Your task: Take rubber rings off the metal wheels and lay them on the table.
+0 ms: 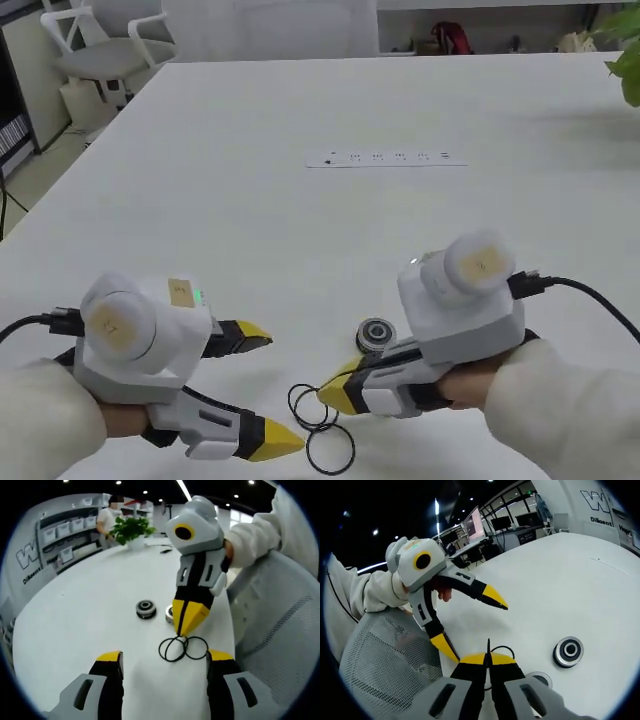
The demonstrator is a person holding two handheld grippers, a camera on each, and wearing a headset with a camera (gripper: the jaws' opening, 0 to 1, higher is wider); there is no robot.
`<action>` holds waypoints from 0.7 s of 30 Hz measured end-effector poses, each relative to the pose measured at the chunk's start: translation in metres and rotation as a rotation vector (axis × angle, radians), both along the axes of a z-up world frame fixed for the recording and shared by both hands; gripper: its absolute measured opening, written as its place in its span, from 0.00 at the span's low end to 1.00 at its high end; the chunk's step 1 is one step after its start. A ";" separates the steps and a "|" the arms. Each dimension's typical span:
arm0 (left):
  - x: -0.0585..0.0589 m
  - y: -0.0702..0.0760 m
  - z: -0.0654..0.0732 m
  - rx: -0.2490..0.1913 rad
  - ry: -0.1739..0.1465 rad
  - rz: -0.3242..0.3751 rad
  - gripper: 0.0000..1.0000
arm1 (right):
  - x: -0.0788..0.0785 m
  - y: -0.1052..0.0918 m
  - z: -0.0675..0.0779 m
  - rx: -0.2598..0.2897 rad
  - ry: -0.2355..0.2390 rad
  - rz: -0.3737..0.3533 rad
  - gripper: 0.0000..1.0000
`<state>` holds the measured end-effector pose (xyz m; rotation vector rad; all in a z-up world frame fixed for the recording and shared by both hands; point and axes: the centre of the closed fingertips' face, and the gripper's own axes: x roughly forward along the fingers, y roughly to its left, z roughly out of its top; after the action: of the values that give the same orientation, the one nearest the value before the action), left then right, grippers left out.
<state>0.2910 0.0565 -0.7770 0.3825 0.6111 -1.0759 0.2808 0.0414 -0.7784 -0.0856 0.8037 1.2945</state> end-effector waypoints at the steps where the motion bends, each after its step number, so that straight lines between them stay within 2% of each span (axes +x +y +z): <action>1: 0.000 0.000 0.000 0.000 0.001 0.001 0.68 | -0.002 0.001 -0.002 -0.004 0.000 0.006 0.00; 12: 0.000 0.000 0.000 0.005 0.001 -0.001 0.68 | -0.008 0.000 -0.013 -0.049 -0.013 0.040 0.00; 21: -0.001 0.000 -0.002 0.013 0.002 -0.005 0.67 | -0.001 -0.006 -0.018 -0.075 -0.054 0.027 0.00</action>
<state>0.2904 0.0567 -0.7787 0.3943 0.6190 -1.0778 0.2803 0.0359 -0.7959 -0.1911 0.8068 1.2824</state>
